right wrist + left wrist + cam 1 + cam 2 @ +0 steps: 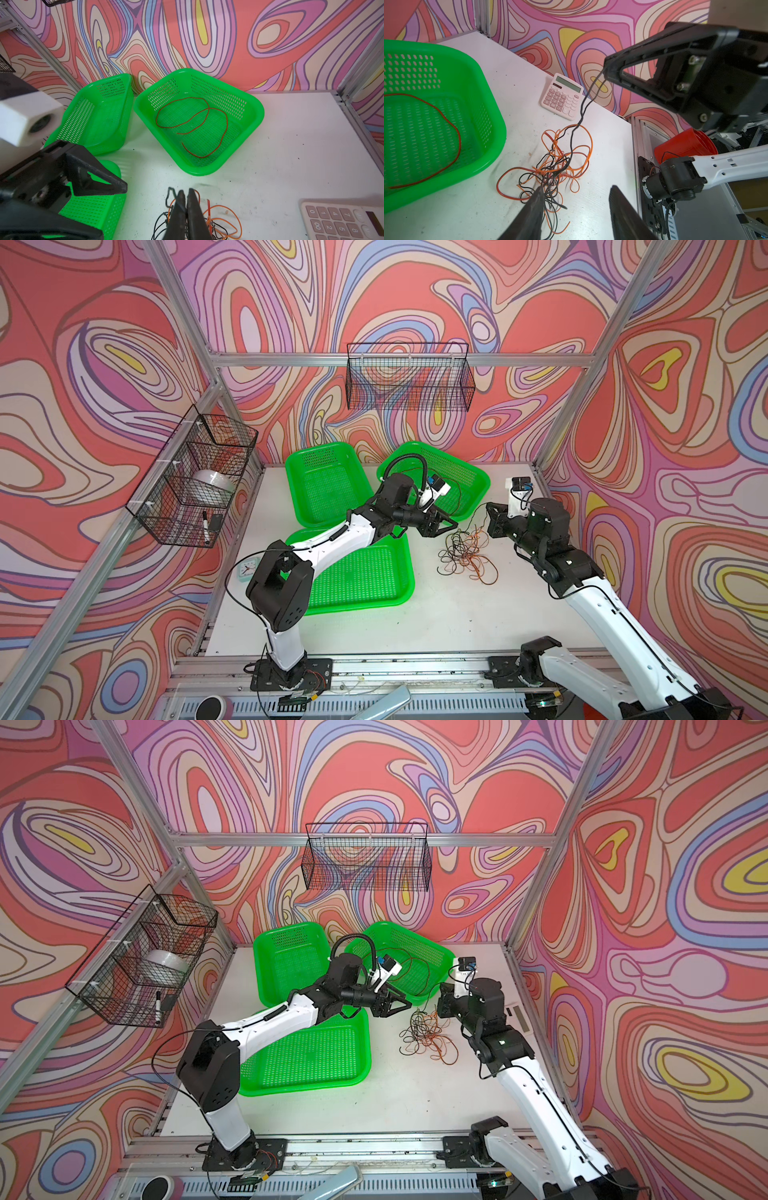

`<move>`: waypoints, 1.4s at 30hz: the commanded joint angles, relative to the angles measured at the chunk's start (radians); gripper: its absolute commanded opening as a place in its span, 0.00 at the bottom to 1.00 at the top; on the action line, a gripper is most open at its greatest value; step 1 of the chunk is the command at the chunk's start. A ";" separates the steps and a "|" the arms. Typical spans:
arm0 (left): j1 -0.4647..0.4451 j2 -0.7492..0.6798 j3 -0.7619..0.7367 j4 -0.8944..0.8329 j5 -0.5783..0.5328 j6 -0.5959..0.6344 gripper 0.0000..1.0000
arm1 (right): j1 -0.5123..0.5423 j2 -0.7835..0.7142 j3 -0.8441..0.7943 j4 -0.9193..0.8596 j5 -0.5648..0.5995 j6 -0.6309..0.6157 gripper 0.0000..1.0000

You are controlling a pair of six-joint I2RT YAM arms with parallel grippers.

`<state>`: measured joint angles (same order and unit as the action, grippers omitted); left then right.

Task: Untangle the cables

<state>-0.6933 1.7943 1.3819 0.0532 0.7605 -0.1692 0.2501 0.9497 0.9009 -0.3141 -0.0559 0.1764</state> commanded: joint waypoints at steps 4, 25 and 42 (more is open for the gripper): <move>-0.034 0.037 0.016 0.120 -0.009 -0.047 0.55 | -0.003 0.007 0.075 -0.042 -0.047 0.006 0.00; -0.106 0.242 0.403 -0.082 -0.132 -0.008 0.00 | -0.003 -0.006 0.108 -0.091 -0.035 0.015 0.02; -0.128 0.073 0.348 -0.117 -0.176 0.045 0.00 | -0.003 -0.133 -0.214 0.107 -0.009 0.182 0.45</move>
<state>-0.8131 1.8946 1.7504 -0.0448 0.6003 -0.1486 0.2501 0.8463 0.7002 -0.2379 -0.0559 0.3347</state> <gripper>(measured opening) 0.047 0.443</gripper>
